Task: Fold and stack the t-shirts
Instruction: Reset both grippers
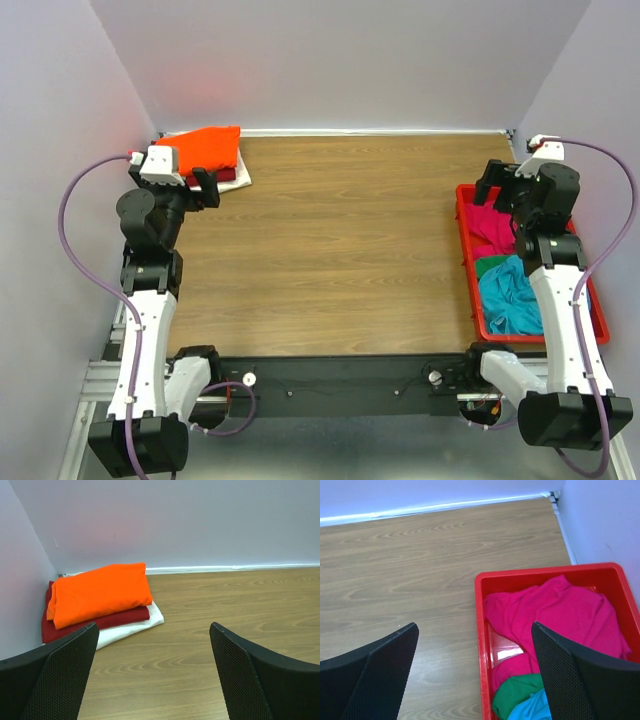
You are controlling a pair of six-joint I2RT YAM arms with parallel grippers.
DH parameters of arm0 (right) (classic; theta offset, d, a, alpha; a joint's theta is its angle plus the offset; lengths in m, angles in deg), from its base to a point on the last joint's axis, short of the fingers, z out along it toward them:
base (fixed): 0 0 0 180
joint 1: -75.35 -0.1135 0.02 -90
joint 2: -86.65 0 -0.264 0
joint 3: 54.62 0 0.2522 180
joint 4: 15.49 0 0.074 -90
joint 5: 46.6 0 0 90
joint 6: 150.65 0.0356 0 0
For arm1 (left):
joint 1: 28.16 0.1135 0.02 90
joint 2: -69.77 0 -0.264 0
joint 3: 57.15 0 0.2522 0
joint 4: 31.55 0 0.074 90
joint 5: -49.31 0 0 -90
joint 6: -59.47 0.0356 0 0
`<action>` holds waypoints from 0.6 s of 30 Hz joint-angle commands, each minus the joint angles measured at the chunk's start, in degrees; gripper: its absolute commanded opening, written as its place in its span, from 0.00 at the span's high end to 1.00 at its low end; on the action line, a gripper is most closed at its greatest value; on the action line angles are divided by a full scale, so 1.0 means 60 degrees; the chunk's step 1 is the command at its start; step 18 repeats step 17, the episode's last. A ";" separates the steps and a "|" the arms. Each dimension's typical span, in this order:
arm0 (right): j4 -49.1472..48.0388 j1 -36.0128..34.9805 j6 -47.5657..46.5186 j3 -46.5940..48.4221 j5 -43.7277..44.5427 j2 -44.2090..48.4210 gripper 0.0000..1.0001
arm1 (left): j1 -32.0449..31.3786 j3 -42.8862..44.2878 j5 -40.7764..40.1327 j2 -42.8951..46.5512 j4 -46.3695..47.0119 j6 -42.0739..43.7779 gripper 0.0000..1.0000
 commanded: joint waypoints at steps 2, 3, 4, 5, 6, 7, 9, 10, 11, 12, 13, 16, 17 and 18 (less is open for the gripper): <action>-0.0367 0.0047 0.0743 -0.0303 0.1001 0.0043 0.00 | -0.0045 -0.0166 0.0389 0.0295 0.0280 -0.0091 0.02; -0.0382 0.0047 0.0757 -0.0347 0.0943 0.0043 0.00 | -0.0045 -0.0195 0.0389 0.0310 0.0281 -0.0091 0.02; -0.0411 0.0047 0.0801 -0.0391 0.0942 0.0072 0.00 | -0.0045 -0.0196 0.0404 0.0339 0.0281 -0.0077 0.02; -0.0426 0.0047 0.0830 -0.0420 0.0942 0.0087 0.00 | -0.0045 -0.0254 0.0433 0.0354 0.0295 -0.0077 0.02; -0.0440 0.0047 0.0831 -0.0464 0.0899 0.0102 0.00 | -0.0060 -0.0269 0.0477 0.0368 0.0310 -0.0077 0.02; -0.0469 0.0047 0.0787 -0.0479 0.0884 0.0131 0.00 | -0.0060 -0.0298 0.0492 0.0412 0.0324 -0.0077 0.02; -0.0499 0.0047 0.0699 -0.0494 0.0883 0.0204 0.00 | -0.0060 -0.0313 0.0550 0.0398 0.0368 -0.0077 0.02; -0.0528 0.0047 0.0684 -0.0523 0.0898 0.0234 0.00 | -0.0060 -0.0313 0.0565 0.0369 0.0354 -0.0077 0.02; -0.0557 0.0047 0.0641 -0.0552 0.0971 0.0277 0.00 | -0.0045 -0.0269 0.0609 0.0354 0.0354 -0.0062 0.02; -0.0587 0.0047 0.0611 -0.0567 0.0986 0.0336 0.00 | -0.0060 -0.0240 0.0653 0.0354 0.0325 -0.0048 0.02; -0.0659 0.0047 0.0553 -0.0683 0.0957 0.0351 0.00 | -0.0060 -0.0225 0.0638 0.0354 0.0281 -0.0033 0.02; -0.0864 0.0047 0.0392 -0.0859 0.0870 0.0424 0.00 | -0.0045 -0.0196 0.0638 0.0398 0.0266 0.0011 0.02; -0.0894 0.0047 0.0304 -0.0904 0.0709 0.0424 0.00 | -0.0060 -0.0196 0.0653 0.0427 0.0251 -0.0003 0.02; -0.0894 0.0047 0.0304 -0.0904 0.0709 0.0424 0.00 | -0.0060 -0.0196 0.0653 0.0427 0.0251 -0.0003 0.02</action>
